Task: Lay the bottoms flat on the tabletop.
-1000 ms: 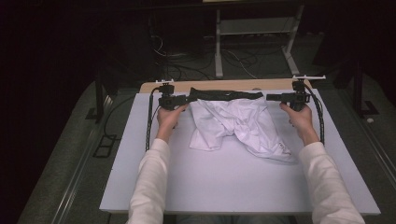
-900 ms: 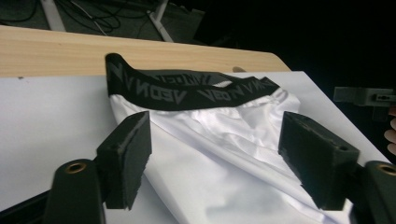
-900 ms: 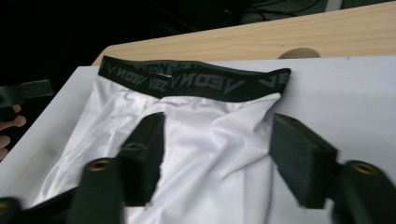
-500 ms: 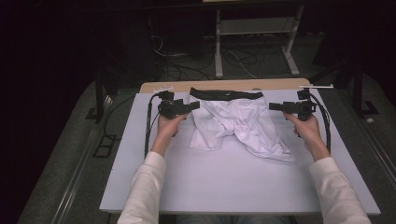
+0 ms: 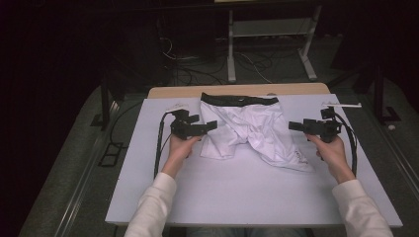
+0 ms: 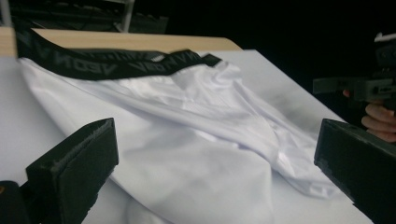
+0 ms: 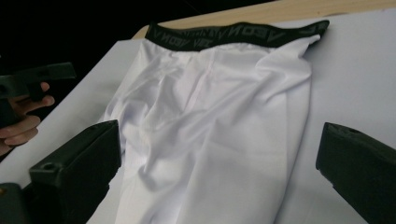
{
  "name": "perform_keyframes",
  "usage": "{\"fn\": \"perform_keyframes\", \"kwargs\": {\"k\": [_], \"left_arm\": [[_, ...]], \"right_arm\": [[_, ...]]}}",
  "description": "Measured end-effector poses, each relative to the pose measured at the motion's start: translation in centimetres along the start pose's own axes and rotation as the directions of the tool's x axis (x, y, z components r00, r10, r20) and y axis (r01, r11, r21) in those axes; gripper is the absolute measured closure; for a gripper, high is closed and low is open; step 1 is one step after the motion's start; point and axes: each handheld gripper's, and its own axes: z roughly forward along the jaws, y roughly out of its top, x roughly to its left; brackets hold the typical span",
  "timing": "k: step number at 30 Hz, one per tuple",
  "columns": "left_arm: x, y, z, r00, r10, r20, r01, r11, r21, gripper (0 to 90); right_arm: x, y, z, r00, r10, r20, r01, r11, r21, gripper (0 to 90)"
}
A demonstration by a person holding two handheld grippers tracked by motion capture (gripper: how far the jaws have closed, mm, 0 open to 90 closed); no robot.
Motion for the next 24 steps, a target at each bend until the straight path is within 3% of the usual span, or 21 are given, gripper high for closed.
{"fn": "perform_keyframes", "kwargs": {"k": [2,10,18,24], "left_arm": [[-0.7,-0.3,0.3,0.9998,0.020,0.008,-0.020,0.9995,0.024,0.0],[-2.8,-0.8,1.4,0.9964,0.059,0.060,-0.062,0.9971,0.044,0.0],[-4.6,-1.3,3.1,0.9883,0.112,0.104,-0.121,0.9885,0.091,0.0],[-5.9,-1.6,4.2,0.9812,0.137,0.136,-0.151,0.9834,0.100,2.8]], "right_arm": [[0.3,-0.5,-0.4,0.9999,-0.011,0.007,0.011,1.000,0.008,0.4],[0.7,-2.2,-2.1,0.9999,-0.001,-0.012,0.001,1.000,0.008,5.9],[0.6,-3.5,-3.6,0.9999,-0.004,-0.011,0.004,1.000,0.022,10.0],[0.7,-4.2,-4.1,0.9998,-0.014,-0.011,0.015,0.999,0.045,13.8]]}}
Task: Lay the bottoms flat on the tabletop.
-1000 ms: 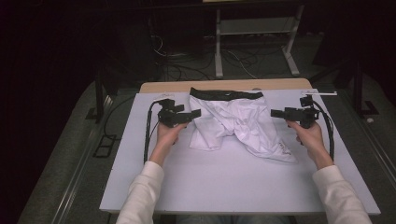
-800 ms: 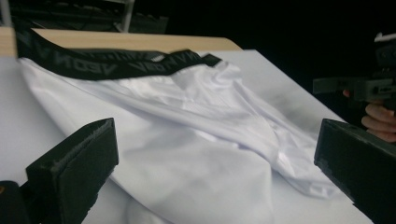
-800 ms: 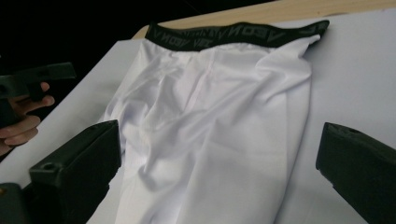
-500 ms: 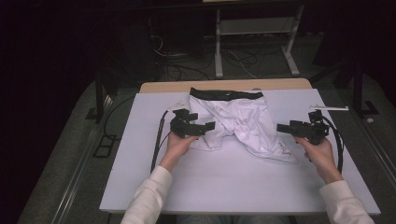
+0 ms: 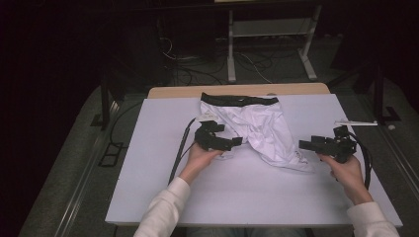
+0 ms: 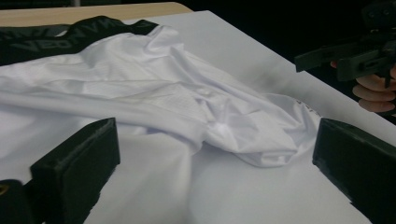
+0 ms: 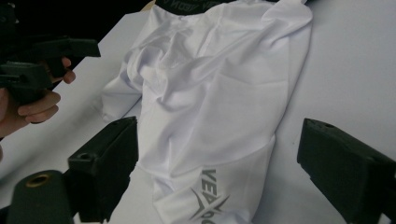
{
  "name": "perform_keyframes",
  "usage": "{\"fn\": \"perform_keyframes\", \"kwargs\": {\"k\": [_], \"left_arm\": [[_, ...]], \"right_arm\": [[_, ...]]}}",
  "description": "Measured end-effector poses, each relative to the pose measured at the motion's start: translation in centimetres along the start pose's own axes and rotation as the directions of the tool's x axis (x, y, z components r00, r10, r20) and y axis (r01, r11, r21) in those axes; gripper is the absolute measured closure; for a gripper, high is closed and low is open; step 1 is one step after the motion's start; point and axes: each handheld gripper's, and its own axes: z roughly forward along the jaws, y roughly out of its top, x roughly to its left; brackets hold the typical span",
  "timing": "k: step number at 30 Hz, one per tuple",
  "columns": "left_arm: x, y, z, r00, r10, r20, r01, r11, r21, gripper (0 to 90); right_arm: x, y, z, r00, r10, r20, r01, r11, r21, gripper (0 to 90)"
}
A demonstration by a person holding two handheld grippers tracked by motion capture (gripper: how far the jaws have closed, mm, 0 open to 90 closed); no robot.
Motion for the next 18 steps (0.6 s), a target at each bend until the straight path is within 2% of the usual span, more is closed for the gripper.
{"fn": "perform_keyframes", "kwargs": {"k": [4,9,14,15,18], "left_arm": [[-1.1,0.1,1.4,0.9993,0.027,0.026,-0.028,0.9994,0.019,5.4],[-2.6,0.1,3.6,0.9955,0.087,0.037,-0.090,0.9930,0.077,9.0],[-4.0,0.2,5.8,0.9919,0.103,0.074,-0.109,0.9903,0.086,13.6],[-4.2,0.2,6.2,0.9911,0.109,0.076,-0.116,0.9890,0.092,13.6],[-5.2,-0.1,7.6,0.9858,0.155,0.064,-0.163,0.9777,0.133,14.4]], "right_arm": [[0.1,-0.6,-0.4,1.0000,-0.004,0.009,0.004,1.000,0.012,14.5],[0.6,-1.4,-0.9,0.9995,-0.026,0.019,0.026,0.999,0.029,16.1],[1.0,-2.3,-1.1,0.9988,-0.039,0.031,0.037,0.997,0.061,17.0],[1.0,-2.4,-1.2,0.9987,-0.039,0.033,0.037,0.997,0.064,17.2],[1.0,-2.8,-1.3,0.9989,-0.034,0.032,0.031,0.997,0.071,18.3]]}}
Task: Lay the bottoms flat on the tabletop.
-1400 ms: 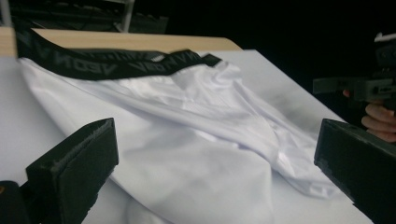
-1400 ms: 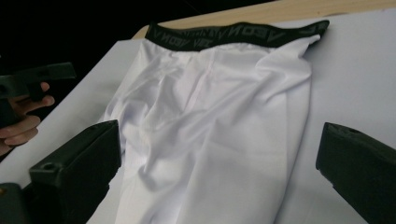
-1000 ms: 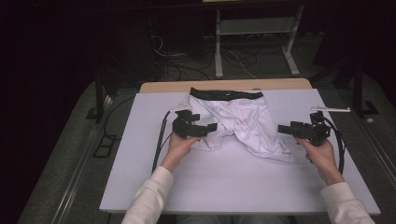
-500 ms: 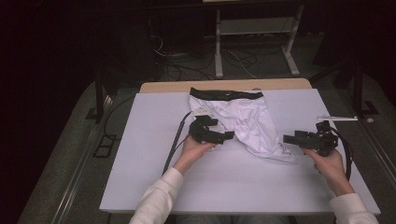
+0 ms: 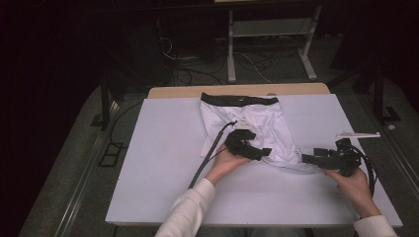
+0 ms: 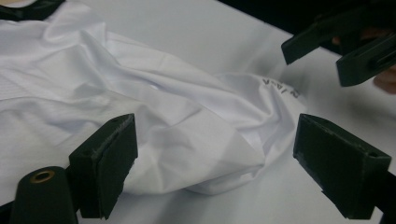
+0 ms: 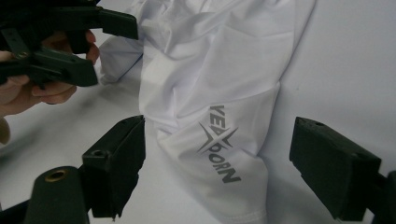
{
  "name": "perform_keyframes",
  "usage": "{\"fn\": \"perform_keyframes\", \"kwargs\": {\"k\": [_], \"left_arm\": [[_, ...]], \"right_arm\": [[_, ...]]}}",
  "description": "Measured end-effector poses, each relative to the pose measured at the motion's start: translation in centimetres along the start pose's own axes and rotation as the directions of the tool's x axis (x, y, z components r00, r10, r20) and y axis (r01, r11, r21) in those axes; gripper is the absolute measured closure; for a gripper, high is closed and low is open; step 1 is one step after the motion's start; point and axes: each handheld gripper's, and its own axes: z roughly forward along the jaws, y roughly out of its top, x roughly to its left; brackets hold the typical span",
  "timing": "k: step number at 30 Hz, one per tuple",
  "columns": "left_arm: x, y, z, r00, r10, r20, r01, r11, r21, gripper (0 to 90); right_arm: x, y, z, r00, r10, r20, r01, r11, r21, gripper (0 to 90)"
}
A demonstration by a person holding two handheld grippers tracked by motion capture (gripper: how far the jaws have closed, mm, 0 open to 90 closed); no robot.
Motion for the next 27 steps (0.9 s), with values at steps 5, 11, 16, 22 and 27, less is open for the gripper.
{"fn": "perform_keyframes", "kwargs": {"k": [5,11,16,22,27], "left_arm": [[-1.0,-0.2,1.6,0.9957,0.090,-0.023,-0.088,0.9934,0.074,24.4],[-2.5,-0.7,3.3,0.9595,0.279,-0.042,-0.266,0.9444,0.194,45.2],[-2.4,-0.3,4.3,0.9471,0.313,-0.070,-0.290,0.9289,0.230,77.3],[-2.3,1.6,3.9,0.9456,0.319,-0.065,-0.297,0.9272,0.228,86.0],[-2.0,3.8,3.6,0.9549,0.291,-0.057,-0.271,0.9345,0.230,86.0]], "right_arm": [[-0.3,-0.4,0.1,0.9999,0.007,0.009,-0.007,1.000,0.022,19.0],[-0.8,-0.5,0.8,0.9998,-0.005,0.017,0.004,0.998,0.067,25.4],[-1.5,-0.3,1.5,0.9998,-0.015,0.014,0.014,0.997,0.070,33.3],[-1.8,0.1,2.3,0.9997,-0.021,-0.012,0.022,0.995,0.099,36.0],[-1.4,0.2,2.2,0.9992,-0.027,-0.028,0.030,0.994,0.102,40.6]]}}
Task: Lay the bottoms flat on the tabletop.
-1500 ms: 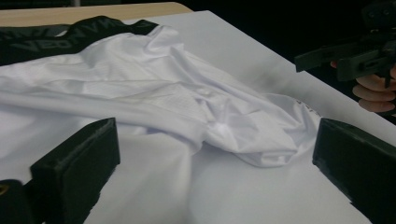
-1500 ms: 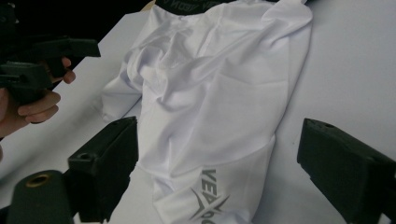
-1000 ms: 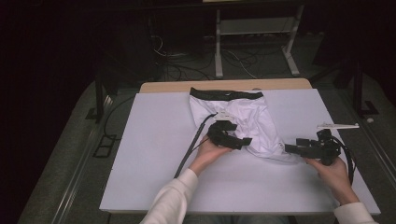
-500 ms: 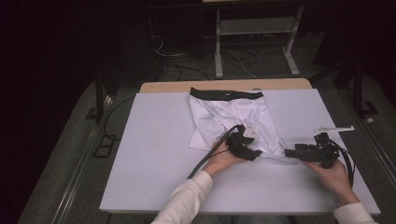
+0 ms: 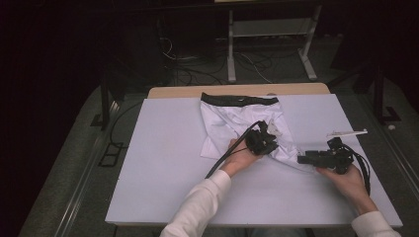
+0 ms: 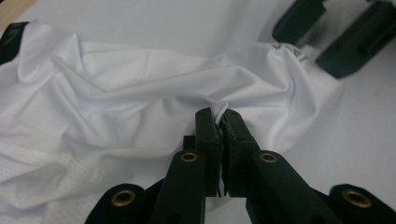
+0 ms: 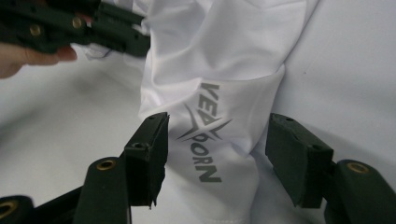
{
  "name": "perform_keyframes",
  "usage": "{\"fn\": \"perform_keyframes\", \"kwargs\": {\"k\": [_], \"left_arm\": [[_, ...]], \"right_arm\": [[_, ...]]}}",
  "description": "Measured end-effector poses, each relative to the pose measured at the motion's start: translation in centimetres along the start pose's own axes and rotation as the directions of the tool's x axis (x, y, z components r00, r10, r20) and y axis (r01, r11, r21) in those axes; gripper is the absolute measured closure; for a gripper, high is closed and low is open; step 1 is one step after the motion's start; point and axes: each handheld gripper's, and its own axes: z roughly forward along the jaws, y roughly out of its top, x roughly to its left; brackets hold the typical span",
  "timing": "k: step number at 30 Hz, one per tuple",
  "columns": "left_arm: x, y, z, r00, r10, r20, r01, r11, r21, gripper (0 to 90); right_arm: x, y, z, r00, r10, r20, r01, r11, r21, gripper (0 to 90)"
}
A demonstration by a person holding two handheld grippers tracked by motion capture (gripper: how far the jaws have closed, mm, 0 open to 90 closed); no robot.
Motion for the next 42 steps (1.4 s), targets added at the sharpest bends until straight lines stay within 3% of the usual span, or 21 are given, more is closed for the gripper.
{"fn": "perform_keyframes", "kwargs": {"k": [2,3,5,7,8,9,12,13,14,15,18,20,24,26,28,29,30,33,34,36,42], "left_arm": [[0.4,0.5,-0.2,0.9998,-0.017,0.005,0.017,0.9998,-0.009,86.1],[0.7,0.9,-0.4,0.9996,-0.028,0.007,0.028,0.9994,-0.018,86.1],[0.9,1.1,-0.5,0.9995,-0.031,0.010,0.031,0.9993,-0.020,86.3],[1.0,1.3,-0.8,0.9995,-0.032,0.007,0.032,0.9993,-0.019,86.3],[1.1,1.5,-1.0,0.9996,-0.027,0.005,0.027,0.9995,-0.018,86.4],[1.1,1.5,-1.0,0.9996,-0.027,0.005,0.027,0.9995,-0.018,86.3],[1.4,1.8,-1.7,0.9999,-0.016,-0.001,0.016,0.9998,-0.010,86.3],[1.7,2.0,-2.0,0.9999,-0.013,-0.002,0.013,0.9999,-0.004,86.3],[1.9,2.1,-2.2,0.9999,-0.011,0.003,0.011,0.9999,0.002,86.3],[1.9,2.1,-2.2,0.9999,-0.011,0.003,0.011,0.9999,0.002,86.3],[2.8,2.6,-2.3,0.9998,-0.013,0.017,0.012,0.9994,0.032,86.2],[4.0,3.2,-1.8,0.9994,-0.025,0.026,0.023,0.9981,0.056,86.1],[5.3,3.7,-0.3,0.9984,-0.053,0.019,0.052,0.9964,0.066,86.0],[6.2,4.0,1.2,0.9967,-0.080,0.017,0.078,0.9939,0.077,86.0],[6.7,4.1,2.5,0.9954,-0.095,0.009,0.094,0.9916,0.089,85.6],[6.9,4.0,2.9,0.9941,-0.108,0.008,0.107,0.9906,0.086,85.6],[7.2,3.8,3.7,0.9899,-0.141,0.011,0.140,0.9869,0.080,84.8],[7.4,3.5,4.1,0.9860,-0.167,0.002,0.166,0.9833,0.074,80.3],[7.5,3.2,4.1,0.9803,-0.197,0.011,0.196,0.9785,0.063,76.9],[7.6,3.1,3.9,0.9768,-0.214,0.012,0.213,0.9758,0.049,73.4],[7.2,2.6,1.5,0.9649,-0.262,0.012,0.263,0.9642,-0.038,61.4]], "right_arm": [[0.0,-0.1,0.1,1.0000,0.002,-0.006,-0.002,1.000,0.020,43.1],[-0.1,-0.1,0.3,0.9998,0.015,-0.016,-0.014,0.999,0.047,51.7],[-0.3,-0.2,0.5,0.9997,0.014,-0.020,-0.013,0.998,0.067,56.2],[-0.5,-0.3,0.9,0.9987,0.033,-0.039,-0.028,0.993,0.116,72.9],[-0.4,-0.2,0.9,0.9976,0.021,-0.067,-0.013,0.992,0.125,85.7],[-0.4,-0.2,0.9,0.9976,0.021,-0.067,-0.013,0.992,0.125,85.7],[-0.1,0.5,0.1,0.9940,0.026,-0.106,-0.016,0.996,0.089,86.8],[0.1,0.9,-0.6,0.9861,0.038,-0.162,-0.031,0.998,0.046,86.8],[0.1,1.0,-0.8,0.9821,0.041,-0.184,-0.037,0.999,0.030,86.7],[0.1,1.0,-0.8,0.9821,0.041,-0.184,-0.037,0.999,0.030,86.7],[0.2,2.1,-2.0,0.9631,0.042,-0.266,-0.058,0.997,-0.053,86.4],[-0.1,2.6,-2.2,0.9590,0.060,-0.277,-0.085,0.993,-0.079,86.4],[-0.9,3.2,-1.7,0.9589,0.093,-0.268,-0.123,0.988,-0.096,86.5],[-1.4,3.6,-1.3,0.9653,0.112,-0.236,-0.141,0.984,-0.107,86.6],[-2.5,4.2,-0.7,0.9671,0.157,-0.200,-0.188,0.971,-0.147,86.7],[-2.5,4.2,-0.7,0.9671,0.157,-0.200,-0.188,0.971,-0.147,86.7],[-3.3,4.5,-0.5,0.9634,0.189,-0.190,-0.224,0.958,-0.182,86.7],[-4.1,4.7,-0.4,0.9616,0.213,-0.173,-0.245,0.951,-0.191,86.7],[-5.0,4.7,-0.1,0.9548,0.248,-0.164,-0.278,0.940,-0.199,86.7],[-5.3,4.7,0.0,0.9523,0.259,-0.162,-0.288,0.936,-0.200,86.7],[-6.4,4.4,0.3,0.9442,0.300,-0.135,-0.323,0.926,-0.195,86.7]]}}
